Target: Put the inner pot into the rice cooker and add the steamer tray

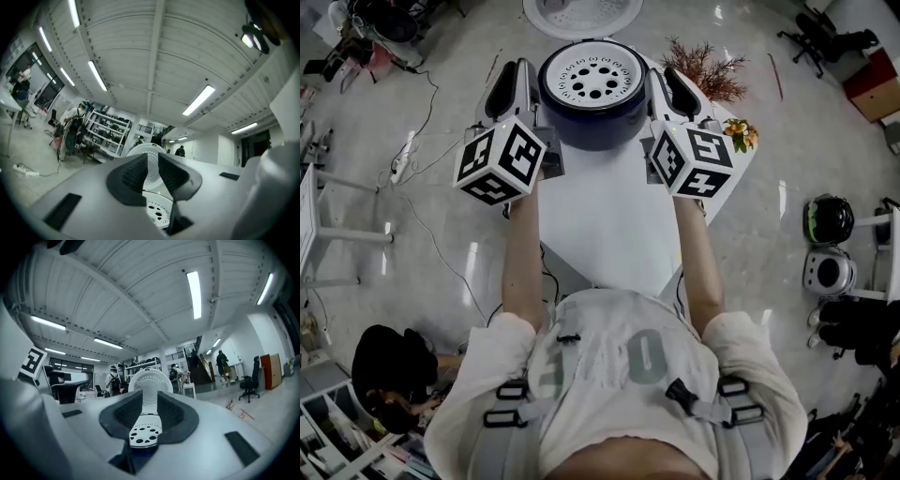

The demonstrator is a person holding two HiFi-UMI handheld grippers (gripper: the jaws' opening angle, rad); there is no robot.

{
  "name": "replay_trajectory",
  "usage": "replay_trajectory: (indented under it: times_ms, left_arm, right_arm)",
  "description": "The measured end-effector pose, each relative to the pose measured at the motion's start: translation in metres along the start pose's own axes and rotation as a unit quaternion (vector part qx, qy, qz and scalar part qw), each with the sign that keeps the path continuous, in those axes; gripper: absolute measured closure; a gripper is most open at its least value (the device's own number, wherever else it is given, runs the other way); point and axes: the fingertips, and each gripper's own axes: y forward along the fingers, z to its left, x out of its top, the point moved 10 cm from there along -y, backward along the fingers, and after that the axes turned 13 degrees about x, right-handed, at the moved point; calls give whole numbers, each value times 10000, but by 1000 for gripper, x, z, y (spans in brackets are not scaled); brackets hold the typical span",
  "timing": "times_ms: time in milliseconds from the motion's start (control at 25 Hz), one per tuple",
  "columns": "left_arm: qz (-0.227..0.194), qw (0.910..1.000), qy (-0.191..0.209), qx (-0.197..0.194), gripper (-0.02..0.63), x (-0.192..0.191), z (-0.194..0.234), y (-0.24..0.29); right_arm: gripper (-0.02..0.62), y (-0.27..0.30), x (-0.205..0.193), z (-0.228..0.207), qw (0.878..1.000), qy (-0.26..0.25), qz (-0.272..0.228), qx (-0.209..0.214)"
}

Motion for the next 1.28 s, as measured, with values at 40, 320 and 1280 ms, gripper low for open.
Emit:
replay_trajectory:
  times_ms: [40,320,1280]
  left_arm:
    - [-161,9996,206,-50,525,2,-7,-10]
    - [-793,9920,967,-173,571,6,-35,-79]
    - [118,9868,1583,-321,584,-83,-63,-172]
  right_arm:
    - [503,-7,4,4,9998,-203,-39,16]
    - [541,-64,20,40,9945,-1007,-282,61]
    - [588,-171,-64,57,9935,-921,663,-59]
